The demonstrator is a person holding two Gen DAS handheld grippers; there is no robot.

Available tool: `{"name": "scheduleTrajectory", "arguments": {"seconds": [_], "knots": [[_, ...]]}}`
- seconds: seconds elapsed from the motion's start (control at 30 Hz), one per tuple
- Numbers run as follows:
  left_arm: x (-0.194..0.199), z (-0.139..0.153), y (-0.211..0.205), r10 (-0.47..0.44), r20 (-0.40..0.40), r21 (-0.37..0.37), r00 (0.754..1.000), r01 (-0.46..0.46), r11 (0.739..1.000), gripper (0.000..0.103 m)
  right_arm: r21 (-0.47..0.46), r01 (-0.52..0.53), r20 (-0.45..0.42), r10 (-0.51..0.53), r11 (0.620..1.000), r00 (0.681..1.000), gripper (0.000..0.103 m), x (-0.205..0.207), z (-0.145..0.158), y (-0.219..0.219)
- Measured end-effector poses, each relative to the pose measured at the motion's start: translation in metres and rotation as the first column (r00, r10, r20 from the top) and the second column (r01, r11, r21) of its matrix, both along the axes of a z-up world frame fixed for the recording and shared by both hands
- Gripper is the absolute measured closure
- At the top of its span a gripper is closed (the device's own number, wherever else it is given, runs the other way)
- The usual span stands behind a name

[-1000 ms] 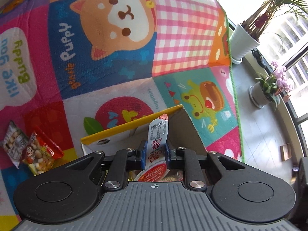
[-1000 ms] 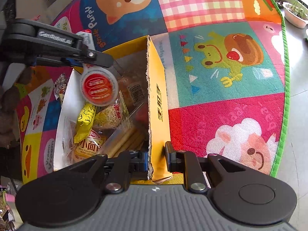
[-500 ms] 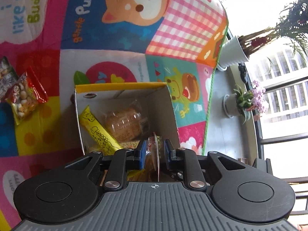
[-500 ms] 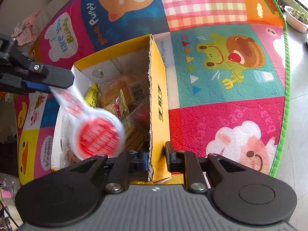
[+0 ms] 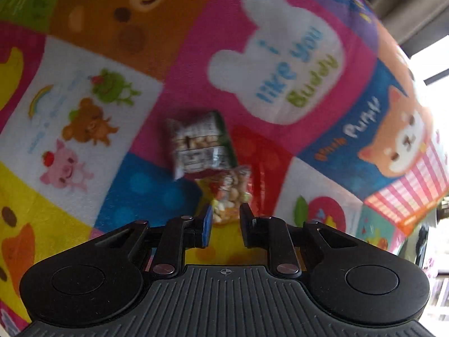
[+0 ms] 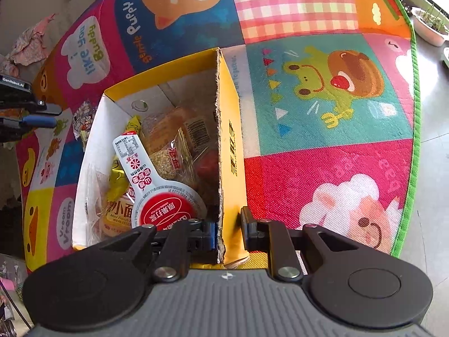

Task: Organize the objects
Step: 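Move the open left gripper to the green-topped biscuit bag on the mat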

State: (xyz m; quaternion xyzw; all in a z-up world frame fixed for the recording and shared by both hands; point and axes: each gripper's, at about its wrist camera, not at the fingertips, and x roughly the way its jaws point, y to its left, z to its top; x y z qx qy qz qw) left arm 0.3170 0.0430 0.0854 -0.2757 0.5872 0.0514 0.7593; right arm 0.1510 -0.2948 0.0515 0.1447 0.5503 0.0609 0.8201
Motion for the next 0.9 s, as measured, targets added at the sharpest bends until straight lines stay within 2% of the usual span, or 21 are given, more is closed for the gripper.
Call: {"name": "scheduleTrajectory", "arguments": {"seconds": [0.03,0.07,0.1,0.13,0.17,0.23,0.33,0.4,0.43,0.47,0.53,0.57,0.6,0.63,0.7,0.73,0.77,0.8,0.83,0.87,0.9], "knots": [[0.002,-0.007,0.009,0.027,-0.024,0.02,0.999,-0.027,0.999,0.08,0.0,0.001,-0.001,-0.001,1.0,1.0,0.085,0.0,0.0,0.0],[0.003,-0.012,0.013,0.009,-0.03,0.07,1.0,-0.007,0.997,0.08,0.0,0.002,-0.002,-0.002,1.0,1.0,0.085,0.0,0.001,0.0],[0.003,-0.014,0.008,-0.066,-0.024,0.148,0.998,0.068,0.987,0.08,0.0,0.003,-0.002,-0.003,1.0,1.0,0.085,0.0,0.001,0.0],[0.0,-0.016,-0.001,-0.17,-0.026,0.231,0.985,0.171,0.958,0.079,0.0,0.006,-0.002,-0.006,1.0,1.0,0.085,0.0,0.001,0.0],[-0.007,-0.02,-0.015,-0.271,-0.038,0.281,0.962,0.271,0.921,0.079,0.001,0.01,-0.003,-0.01,1.0,1.0,0.085,0.001,0.001,0.0],[-0.027,-0.035,-0.035,-0.41,-0.096,0.277,0.907,0.42,0.864,0.077,-0.003,0.016,-0.003,-0.016,1.0,1.0,0.085,0.002,0.001,0.001],[-0.055,-0.057,-0.054,-0.509,-0.146,0.235,0.848,0.53,0.815,0.074,-0.016,0.017,-0.003,-0.018,1.0,1.0,0.085,0.004,0.0,0.003],[-0.069,-0.056,-0.066,-0.588,-0.112,0.301,0.801,0.592,0.748,0.068,-0.037,0.016,0.0,-0.016,0.999,1.0,0.085,0.006,0.001,0.005],[-0.075,-0.056,-0.071,-0.615,-0.103,0.32,0.782,0.612,0.724,0.062,-0.047,0.012,0.005,-0.012,0.999,1.0,0.085,0.006,0.002,0.005],[-0.079,-0.056,-0.074,-0.63,-0.095,0.332,0.771,0.621,0.71,0.055,-0.057,0.009,0.009,-0.008,0.998,1.0,0.085,0.006,0.003,0.006],[-0.089,-0.057,-0.082,-0.659,-0.074,0.378,0.748,0.633,0.676,0.05,-0.08,0.0,0.009,0.0,0.997,1.0,0.085,0.007,0.005,0.008],[-0.092,-0.057,-0.084,-0.668,-0.064,0.388,0.741,0.635,0.668,0.051,-0.091,-0.004,0.007,0.005,0.996,1.0,0.085,0.007,0.005,0.009],[-0.092,-0.057,-0.082,-0.668,-0.054,0.383,0.742,0.633,0.673,0.051,-0.104,-0.01,0.004,0.011,0.994,1.0,0.085,0.008,0.006,0.01],[-0.093,-0.057,-0.077,-0.658,-0.035,0.366,0.752,0.623,0.692,0.05,-0.121,-0.017,0.002,0.017,0.992,1.0,0.085,0.007,0.006,0.011],[-0.093,-0.055,-0.071,-0.653,0.003,0.315,0.758,0.619,0.72,0.038,-0.146,-0.022,0.001,0.022,0.989,1.0,0.085,0.007,0.007,0.013],[-0.093,-0.057,-0.07,-0.662,0.017,0.282,0.749,0.632,0.722,0.022,-0.148,-0.021,-0.001,0.021,0.989,1.0,0.085,0.006,0.007,0.013],[-0.095,-0.057,-0.076,-0.678,0.02,0.267,0.735,0.649,0.712,0.01,-0.15,-0.016,0.0,0.016,0.989,1.0,0.085,0.006,0.007,0.013],[-0.095,-0.06,-0.082,-0.702,0.007,0.272,0.712,0.674,0.687,0.006,-0.153,-0.013,0.002,0.014,0.988,1.0,0.085,0.005,0.008,0.014],[-0.097,-0.062,-0.091,-0.727,-0.022,0.297,0.686,0.699,0.65,0.001,-0.161,-0.013,0.007,0.014,0.987,1.0,0.085,0.005,0.009,0.015],[-0.097,-0.065,-0.103,-0.749,-0.062,0.336,0.66,0.72,0.607,0.0,-0.167,-0.013,0.011,0.015,0.986,1.0,0.085,0.005,0.01,0.016],[-0.1,-0.065,-0.111,-0.761,-0.08,0.374,0.644,0.727,0.576,0.0,-0.17,-0.011,0.014,0.013,0.985,1.0,0.085,0.004,0.012,0.017]]}}
